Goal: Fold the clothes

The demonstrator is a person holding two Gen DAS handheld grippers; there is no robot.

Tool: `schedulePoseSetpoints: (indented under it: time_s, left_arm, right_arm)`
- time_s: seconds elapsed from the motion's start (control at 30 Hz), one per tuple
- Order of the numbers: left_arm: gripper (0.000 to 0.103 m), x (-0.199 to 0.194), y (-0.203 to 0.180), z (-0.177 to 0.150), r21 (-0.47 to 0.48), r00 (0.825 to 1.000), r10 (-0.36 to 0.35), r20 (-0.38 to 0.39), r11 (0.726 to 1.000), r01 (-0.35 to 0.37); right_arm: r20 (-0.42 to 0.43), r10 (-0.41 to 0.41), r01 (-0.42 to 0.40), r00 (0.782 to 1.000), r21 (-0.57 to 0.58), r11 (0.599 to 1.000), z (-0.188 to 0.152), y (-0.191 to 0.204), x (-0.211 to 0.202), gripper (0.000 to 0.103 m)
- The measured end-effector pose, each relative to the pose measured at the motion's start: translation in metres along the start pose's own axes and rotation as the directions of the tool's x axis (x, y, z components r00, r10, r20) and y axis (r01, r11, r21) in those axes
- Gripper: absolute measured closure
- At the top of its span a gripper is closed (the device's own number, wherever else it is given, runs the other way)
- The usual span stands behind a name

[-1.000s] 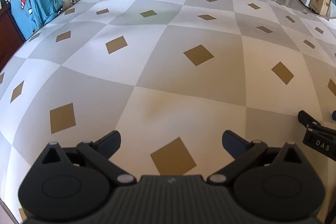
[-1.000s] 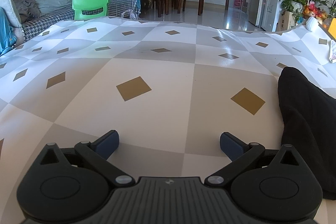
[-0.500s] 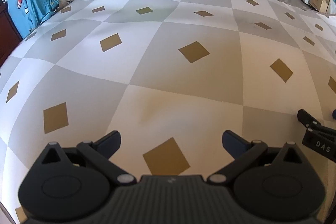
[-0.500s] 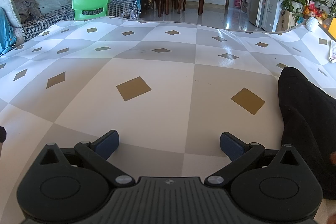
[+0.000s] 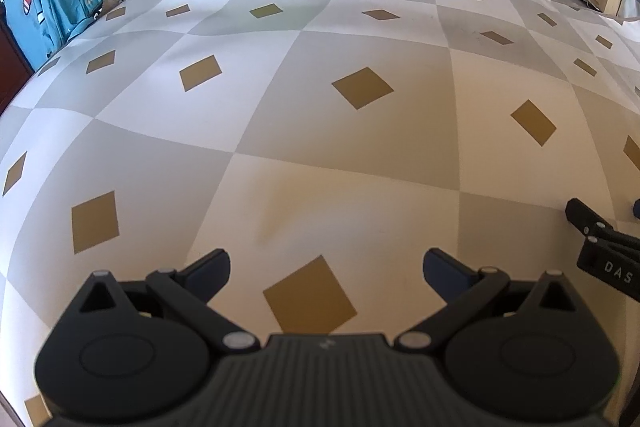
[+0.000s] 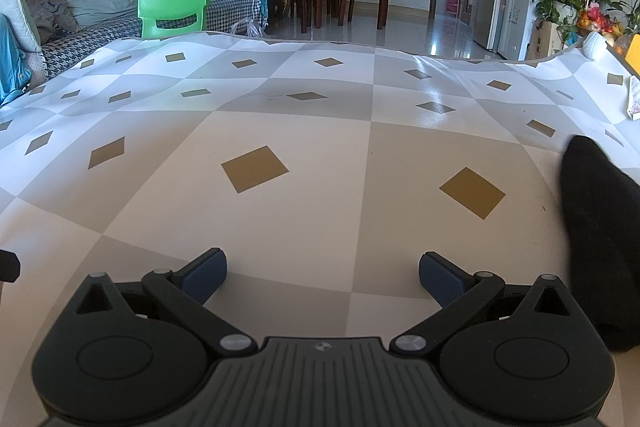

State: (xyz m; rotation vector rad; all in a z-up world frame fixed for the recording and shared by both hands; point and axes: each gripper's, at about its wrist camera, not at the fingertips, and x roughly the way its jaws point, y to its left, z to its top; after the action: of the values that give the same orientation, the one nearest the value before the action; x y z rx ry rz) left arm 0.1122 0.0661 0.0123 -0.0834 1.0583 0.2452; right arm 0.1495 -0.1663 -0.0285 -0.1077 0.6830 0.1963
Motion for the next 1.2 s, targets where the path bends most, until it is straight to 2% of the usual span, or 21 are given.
schedulePoseSetpoints:
  time_s: [0.2, 0.73, 0.83, 1.2]
  left_arm:
    - [0.000, 0.002, 0.001, -0.001, -0.007, 1.000, -0.008, -0.016, 1.000, 0.008]
    - [0.000, 0.004, -0.006, -0.018, 0.065, 0.999, 0.022, -0.050, 0.998, -0.019]
    - [0.000, 0.003, -0.006, -0.025, 0.084, 0.998, 0.037, -0.047, 0.996, -0.033]
    - [0.000, -0.018, -0.006, -0.036, 0.108, 1.000, 0.009, -0.002, 0.994, -0.008]
  right_arm:
    - [0.000, 0.000, 0.000, 1.000, 0.000, 1.000, 0.000, 0.000, 0.000, 0.000]
    - [0.000, 0.000, 0.000, 1.000, 0.001, 1.000, 0.000, 0.000, 0.000, 0.000]
    - [0.000, 0.000, 0.000, 1.000, 0.001, 1.000, 0.000, 0.000, 0.000, 0.000]
    - [0.000, 0.000, 0.000, 1.000, 0.000, 1.000, 0.000, 0.000, 0.000, 0.000]
